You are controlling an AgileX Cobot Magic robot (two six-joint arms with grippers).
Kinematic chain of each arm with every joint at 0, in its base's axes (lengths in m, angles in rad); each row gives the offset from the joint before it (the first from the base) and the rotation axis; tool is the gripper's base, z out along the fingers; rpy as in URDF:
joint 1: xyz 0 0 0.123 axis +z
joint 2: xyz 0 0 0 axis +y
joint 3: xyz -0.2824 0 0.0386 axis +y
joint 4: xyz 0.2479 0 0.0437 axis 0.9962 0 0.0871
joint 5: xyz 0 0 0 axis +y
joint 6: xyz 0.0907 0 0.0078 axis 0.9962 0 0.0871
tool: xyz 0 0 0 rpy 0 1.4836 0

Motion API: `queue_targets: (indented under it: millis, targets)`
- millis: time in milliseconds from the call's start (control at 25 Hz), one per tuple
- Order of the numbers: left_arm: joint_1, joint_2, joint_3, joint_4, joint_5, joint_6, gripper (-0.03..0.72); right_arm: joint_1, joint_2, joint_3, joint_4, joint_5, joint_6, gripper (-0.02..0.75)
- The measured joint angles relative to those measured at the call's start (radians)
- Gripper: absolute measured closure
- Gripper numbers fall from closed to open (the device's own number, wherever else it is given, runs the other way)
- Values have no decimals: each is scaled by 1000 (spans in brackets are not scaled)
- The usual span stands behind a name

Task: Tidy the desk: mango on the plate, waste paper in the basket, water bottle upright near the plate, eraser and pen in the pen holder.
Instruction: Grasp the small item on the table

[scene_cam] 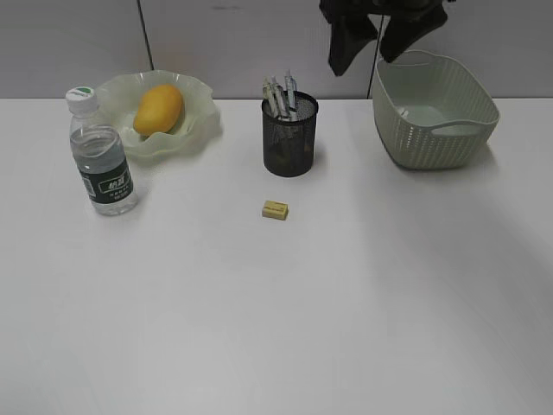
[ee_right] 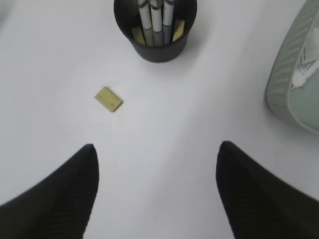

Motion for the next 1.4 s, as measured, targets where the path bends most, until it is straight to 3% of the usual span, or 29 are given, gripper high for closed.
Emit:
queue_targets:
  millis: [480, 840, 1400]
  targets:
    - [0, 0, 0, 0, 0, 0, 180, 0, -363, 590, -9, -6, 16, 159]
    - [0, 0, 0, 0, 0, 0, 180, 0, -702, 987, -8, -166, 34, 159]
    - [0, 0, 0, 0, 0, 0, 180, 0, -1207, 1351, -8, -241, 34, 159]
